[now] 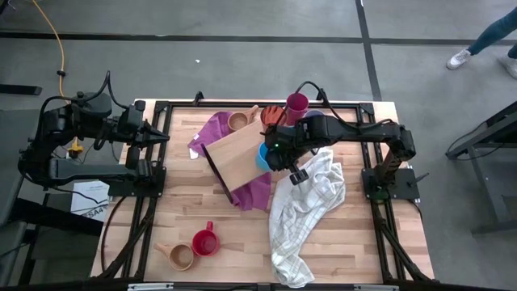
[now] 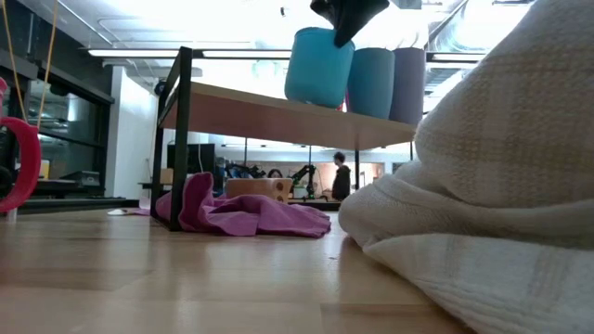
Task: Stack small to large cups/mugs on shelf
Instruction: Put the light blue mug on the shelf
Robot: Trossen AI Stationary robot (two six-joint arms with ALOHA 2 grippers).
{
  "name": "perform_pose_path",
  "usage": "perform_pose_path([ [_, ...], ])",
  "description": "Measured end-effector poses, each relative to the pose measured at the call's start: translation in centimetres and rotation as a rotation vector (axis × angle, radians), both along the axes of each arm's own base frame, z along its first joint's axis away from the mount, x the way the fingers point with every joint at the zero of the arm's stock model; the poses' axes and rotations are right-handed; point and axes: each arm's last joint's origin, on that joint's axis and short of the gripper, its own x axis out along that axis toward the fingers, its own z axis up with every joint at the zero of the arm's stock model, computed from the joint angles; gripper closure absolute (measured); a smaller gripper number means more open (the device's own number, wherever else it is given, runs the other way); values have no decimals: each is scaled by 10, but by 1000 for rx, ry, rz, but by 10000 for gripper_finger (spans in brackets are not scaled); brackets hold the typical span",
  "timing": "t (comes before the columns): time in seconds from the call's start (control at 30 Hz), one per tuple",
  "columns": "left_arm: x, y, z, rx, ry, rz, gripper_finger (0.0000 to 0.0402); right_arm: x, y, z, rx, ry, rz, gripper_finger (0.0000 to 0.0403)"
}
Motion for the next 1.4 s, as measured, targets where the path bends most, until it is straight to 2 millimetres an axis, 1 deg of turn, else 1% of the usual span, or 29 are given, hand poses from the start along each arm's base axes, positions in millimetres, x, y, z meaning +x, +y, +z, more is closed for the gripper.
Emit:
perform_pose_path([
  [0.73, 0, 0, 0, 4, 1, 5, 396, 0, -11, 0, -12, -1, -1, 403],
  [1.4, 0, 0, 0, 4, 2, 5, 396, -1, -13, 0, 7, 3, 5, 401],
])
